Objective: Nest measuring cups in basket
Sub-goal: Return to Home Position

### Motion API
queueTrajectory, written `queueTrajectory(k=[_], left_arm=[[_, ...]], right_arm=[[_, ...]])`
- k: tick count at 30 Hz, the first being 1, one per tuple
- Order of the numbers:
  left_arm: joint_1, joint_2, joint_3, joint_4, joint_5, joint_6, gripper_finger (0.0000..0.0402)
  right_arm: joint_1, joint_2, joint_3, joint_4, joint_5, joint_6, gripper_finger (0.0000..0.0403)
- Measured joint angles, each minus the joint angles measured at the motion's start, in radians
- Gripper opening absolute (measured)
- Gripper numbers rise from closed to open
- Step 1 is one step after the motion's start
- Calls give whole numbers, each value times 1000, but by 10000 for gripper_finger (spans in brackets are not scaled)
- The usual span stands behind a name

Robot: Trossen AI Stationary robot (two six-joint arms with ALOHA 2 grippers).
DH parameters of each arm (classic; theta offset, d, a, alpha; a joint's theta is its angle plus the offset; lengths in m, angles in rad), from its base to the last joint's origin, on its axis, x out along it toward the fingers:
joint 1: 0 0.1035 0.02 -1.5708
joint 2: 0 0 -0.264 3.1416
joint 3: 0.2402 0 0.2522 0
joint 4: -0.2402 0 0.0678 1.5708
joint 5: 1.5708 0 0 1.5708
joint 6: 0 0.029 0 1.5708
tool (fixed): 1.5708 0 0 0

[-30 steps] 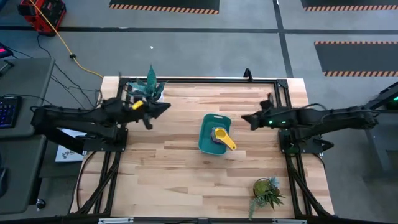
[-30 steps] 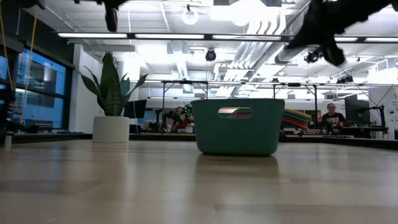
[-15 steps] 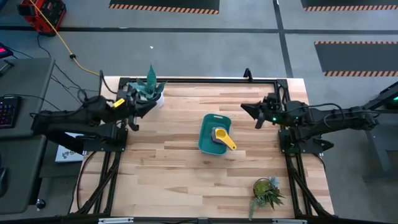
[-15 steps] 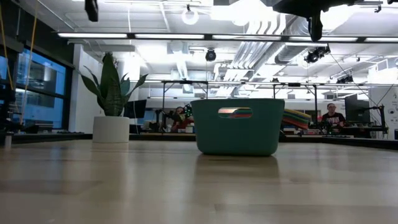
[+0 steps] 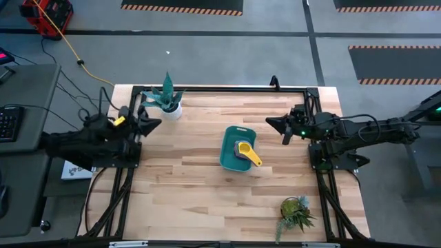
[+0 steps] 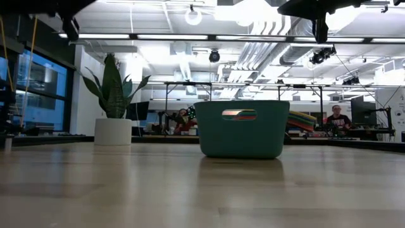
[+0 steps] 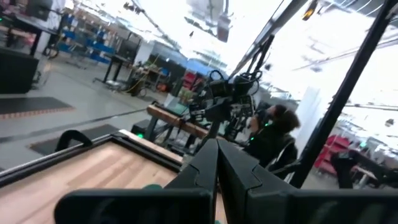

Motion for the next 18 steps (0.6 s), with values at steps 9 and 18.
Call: queueTrajectory(k=[9,18], left_arm=[[-1,-118,-217,105,45,-5,0],[-1,-118,-331,187,82,-64,0]], right_arm=[[0,0,0,0,-30,105,0],[0,0,0,-1,-45,100,0]])
